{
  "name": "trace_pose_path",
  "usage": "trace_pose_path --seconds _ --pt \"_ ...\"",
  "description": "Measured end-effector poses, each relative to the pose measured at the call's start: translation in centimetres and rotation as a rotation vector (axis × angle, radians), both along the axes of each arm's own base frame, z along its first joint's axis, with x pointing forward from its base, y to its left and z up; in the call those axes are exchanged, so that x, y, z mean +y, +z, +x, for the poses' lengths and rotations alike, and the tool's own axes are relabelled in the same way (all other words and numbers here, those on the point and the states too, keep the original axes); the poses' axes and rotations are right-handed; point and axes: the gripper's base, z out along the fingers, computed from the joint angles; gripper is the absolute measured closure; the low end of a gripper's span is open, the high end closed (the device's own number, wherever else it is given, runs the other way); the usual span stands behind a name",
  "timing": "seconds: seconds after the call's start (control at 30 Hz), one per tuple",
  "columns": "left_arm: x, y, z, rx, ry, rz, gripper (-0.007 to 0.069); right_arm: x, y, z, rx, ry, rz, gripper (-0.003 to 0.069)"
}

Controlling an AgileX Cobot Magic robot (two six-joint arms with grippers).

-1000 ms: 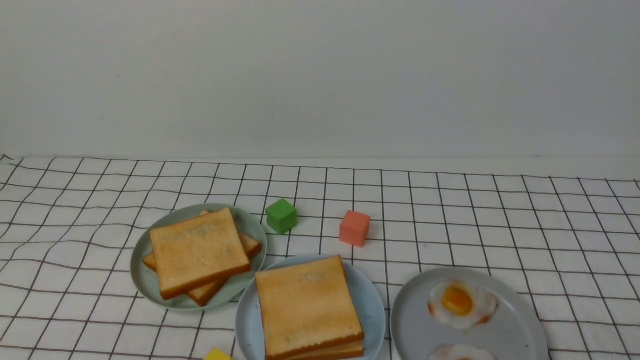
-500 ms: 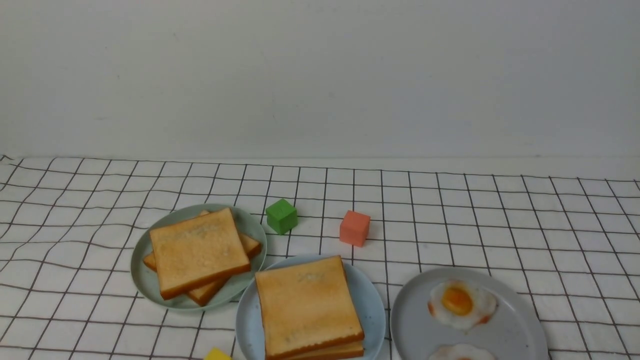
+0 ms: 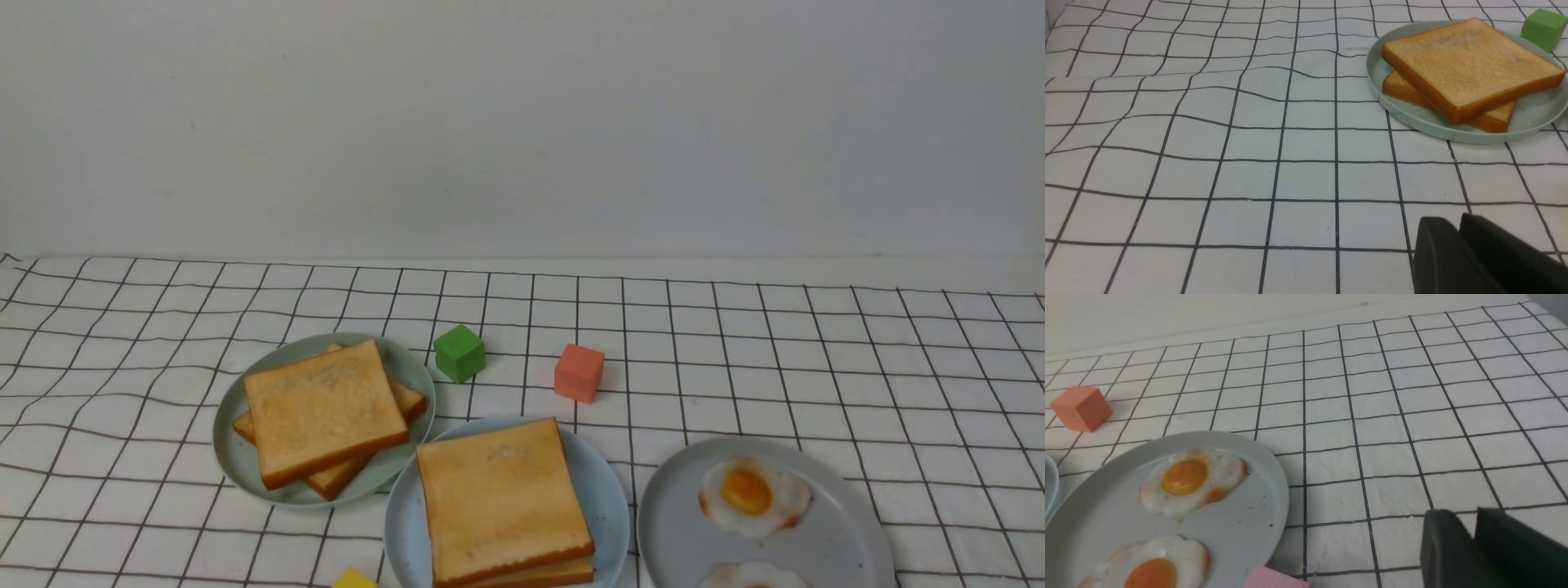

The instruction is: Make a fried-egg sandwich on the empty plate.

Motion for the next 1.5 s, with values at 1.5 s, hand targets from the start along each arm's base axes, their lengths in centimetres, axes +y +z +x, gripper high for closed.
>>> trace_pose_path --seconds 1.5 --pt "-0.01 0.01 0.00 -0.001 0.000 -0.002 0.0493 0.01 -0.01 0.00 0.001 0.000 0.003 0.0473"
